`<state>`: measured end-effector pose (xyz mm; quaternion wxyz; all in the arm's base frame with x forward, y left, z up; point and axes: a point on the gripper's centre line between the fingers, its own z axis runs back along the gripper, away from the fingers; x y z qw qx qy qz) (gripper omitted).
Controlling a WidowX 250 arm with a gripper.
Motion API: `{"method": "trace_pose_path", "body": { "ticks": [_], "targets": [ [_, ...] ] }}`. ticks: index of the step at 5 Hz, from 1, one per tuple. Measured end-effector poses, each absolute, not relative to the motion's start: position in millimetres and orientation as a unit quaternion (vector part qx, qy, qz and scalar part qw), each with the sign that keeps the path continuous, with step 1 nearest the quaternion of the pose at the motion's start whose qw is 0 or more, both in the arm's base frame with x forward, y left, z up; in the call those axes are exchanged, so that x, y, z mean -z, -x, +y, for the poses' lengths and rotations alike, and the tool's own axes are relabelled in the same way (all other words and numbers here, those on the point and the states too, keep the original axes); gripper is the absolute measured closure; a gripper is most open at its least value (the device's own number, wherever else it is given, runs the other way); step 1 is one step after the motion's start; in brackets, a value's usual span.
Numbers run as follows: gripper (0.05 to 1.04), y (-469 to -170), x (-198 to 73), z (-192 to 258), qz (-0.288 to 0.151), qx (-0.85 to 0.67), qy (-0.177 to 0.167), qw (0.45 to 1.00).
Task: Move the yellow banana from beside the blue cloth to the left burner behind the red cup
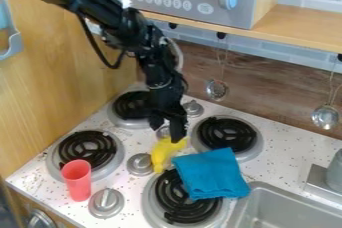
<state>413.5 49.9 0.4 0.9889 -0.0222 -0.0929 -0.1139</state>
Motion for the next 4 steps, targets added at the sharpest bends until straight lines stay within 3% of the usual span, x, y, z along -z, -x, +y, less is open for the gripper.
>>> {"method": "trace_pose_path", "body": {
  "ticks": [4],
  "targets": [
    [0.087, -405, 45, 63, -0.022, 0.082, -0.006, 0.996]
  ]
}}
